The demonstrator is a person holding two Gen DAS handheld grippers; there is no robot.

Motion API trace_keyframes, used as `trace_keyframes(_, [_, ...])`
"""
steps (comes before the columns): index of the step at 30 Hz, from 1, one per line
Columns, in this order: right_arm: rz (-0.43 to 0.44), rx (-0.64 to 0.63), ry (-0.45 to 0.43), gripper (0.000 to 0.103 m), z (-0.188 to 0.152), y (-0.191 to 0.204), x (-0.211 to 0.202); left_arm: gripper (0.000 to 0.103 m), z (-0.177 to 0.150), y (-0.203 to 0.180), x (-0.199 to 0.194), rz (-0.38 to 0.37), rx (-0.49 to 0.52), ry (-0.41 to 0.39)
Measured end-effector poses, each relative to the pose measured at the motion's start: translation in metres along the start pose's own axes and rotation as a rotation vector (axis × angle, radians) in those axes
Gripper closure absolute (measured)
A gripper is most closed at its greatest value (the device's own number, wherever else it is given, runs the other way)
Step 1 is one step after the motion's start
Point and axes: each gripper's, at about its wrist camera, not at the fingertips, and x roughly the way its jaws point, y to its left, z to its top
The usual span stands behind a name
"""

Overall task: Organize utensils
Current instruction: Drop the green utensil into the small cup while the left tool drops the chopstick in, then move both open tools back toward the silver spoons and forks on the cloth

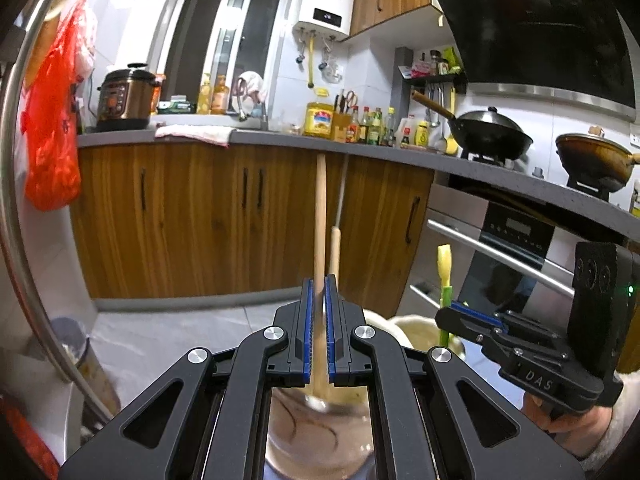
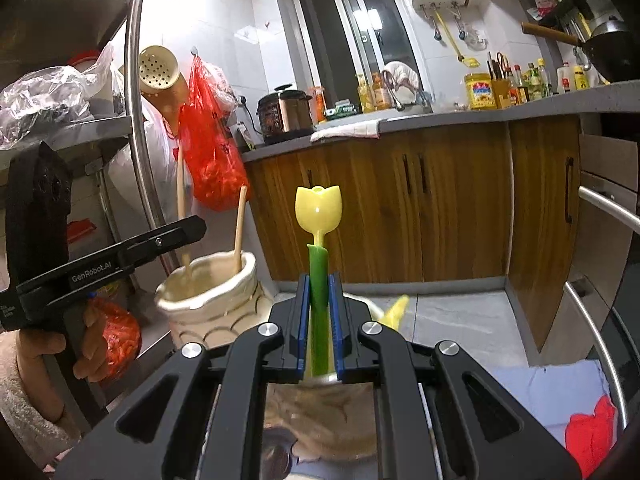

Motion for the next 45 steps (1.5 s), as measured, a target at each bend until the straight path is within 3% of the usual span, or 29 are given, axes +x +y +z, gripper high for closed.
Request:
trace_keyframes(10, [0.001, 0.009, 0.072, 0.093, -0.01, 0.001, -0.001, 0.097, -0.009, -0.007, 0.002, 0.025, 0.028, 0.059])
trace_keyframes(14, [-0.011, 0.015, 0.072, 0.092, -0.008, -0.001, -0.003, 0.085, -0.008, -0.007, 0.001, 0.034, 0.03, 0.062])
trace_keyframes(16, [-0.018, 0.014, 0.07, 0.081, -0.006, -0.001, -0.004, 0.078, -0.006, -0.007, 0.0, 0.042, 0.033, 0.062])
trace_keyframes(22, [-0.041, 0.02, 0.056, 0.065, 0.003, 0.0, -0.018, 0.046, 0.001, -0.01, -0.016, 0.085, 0.034, 0.045])
trace_keyframes(29, [-0.08, 0.026, 0.063, 0.042, 0.012, 0.009, -0.046, 0.025, 0.006, -0.017, -0.044, 0.132, 0.036, 0.054])
trace_keyframes(37, [-0.128, 0.078, 0.047, 0.009, 0.011, 0.013, -0.092, 0.012, 0.003, -0.036, -0.085, 0.176, 0.023, 0.059])
trace_keyframes(45, [-0.212, 0.137, 0.063, 0.005, -0.01, 0.001, -0.115, 0.007, -0.017, -0.059, -0.107, 0.189, 0.001, 0.083])
